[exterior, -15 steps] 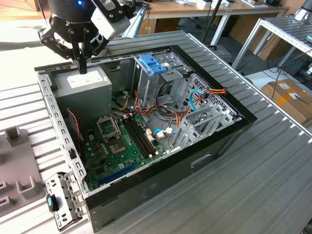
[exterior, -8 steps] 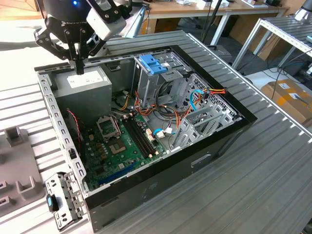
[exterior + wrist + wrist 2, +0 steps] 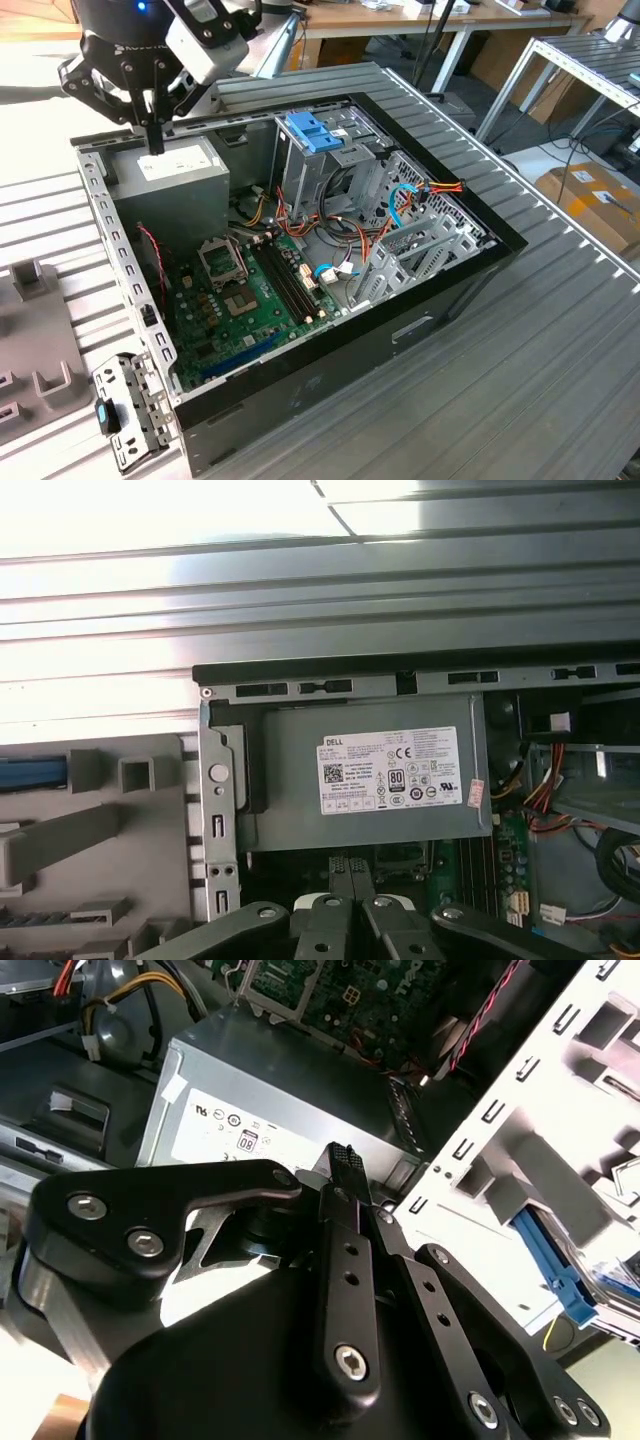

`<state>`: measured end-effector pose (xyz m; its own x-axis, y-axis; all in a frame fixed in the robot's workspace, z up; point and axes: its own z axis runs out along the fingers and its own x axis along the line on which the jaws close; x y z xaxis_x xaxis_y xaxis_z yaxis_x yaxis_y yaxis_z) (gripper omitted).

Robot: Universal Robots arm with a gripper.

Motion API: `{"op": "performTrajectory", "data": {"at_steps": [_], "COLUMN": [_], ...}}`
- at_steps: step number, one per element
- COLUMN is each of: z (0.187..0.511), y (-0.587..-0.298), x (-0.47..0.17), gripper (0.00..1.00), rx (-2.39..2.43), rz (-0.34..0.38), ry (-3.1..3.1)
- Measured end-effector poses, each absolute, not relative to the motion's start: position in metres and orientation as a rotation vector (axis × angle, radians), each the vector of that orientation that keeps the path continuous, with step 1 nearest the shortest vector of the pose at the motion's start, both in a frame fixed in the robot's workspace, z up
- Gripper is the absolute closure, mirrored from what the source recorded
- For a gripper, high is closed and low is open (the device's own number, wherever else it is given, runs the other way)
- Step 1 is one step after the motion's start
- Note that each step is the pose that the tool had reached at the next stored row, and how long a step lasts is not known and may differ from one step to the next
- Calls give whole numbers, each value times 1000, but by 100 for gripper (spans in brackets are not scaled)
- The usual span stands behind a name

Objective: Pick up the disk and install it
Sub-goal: 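Reach for the disk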

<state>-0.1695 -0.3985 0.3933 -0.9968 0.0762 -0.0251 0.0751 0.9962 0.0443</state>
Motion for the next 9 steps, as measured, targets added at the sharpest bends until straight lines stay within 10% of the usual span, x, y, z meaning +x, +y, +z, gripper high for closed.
{"op": "performTrajectory", "data": {"at_steps": [9], "z": [393], "y": [-399], "x": [-177], "gripper": [89], "rx": [118], "rz": [68], "ry": [3112]}}
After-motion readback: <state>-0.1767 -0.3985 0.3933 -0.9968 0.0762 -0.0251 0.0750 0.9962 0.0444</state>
